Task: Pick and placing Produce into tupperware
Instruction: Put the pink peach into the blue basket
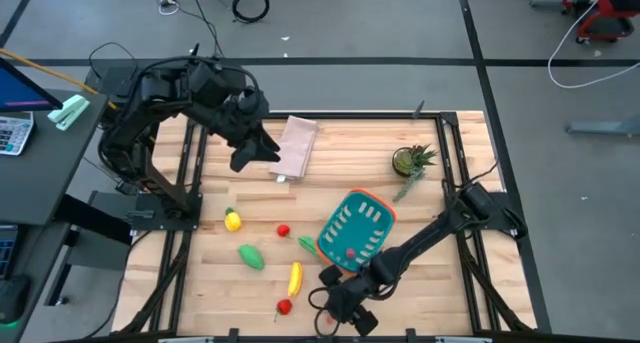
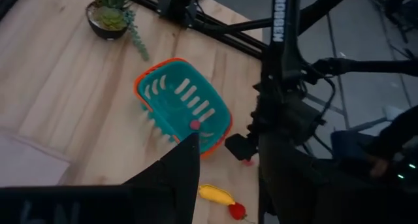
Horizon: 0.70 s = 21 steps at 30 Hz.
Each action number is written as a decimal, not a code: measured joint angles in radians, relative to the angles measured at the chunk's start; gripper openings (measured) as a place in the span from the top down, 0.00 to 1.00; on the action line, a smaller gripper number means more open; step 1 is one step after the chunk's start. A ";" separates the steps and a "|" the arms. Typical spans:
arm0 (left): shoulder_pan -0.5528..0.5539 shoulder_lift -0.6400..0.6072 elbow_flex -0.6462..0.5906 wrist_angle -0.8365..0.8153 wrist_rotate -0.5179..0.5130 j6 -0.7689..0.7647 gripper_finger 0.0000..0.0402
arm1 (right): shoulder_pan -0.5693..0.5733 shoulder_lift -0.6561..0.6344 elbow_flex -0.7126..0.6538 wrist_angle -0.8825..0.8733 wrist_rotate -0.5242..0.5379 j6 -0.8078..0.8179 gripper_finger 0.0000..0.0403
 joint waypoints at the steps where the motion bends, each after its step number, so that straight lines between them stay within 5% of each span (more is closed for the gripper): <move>1: 0.000 0.001 0.000 0.000 -0.009 0.001 0.60 | 0.003 0.003 0.000 0.004 -0.001 0.000 0.45; 16: 0.001 0.001 0.000 0.005 -0.036 0.020 0.61 | 0.043 0.118 0.000 0.202 -0.023 0.000 0.45; 21: 0.001 0.001 0.000 0.005 -0.036 0.022 0.62 | 0.044 0.122 0.000 0.189 0.061 -0.026 0.45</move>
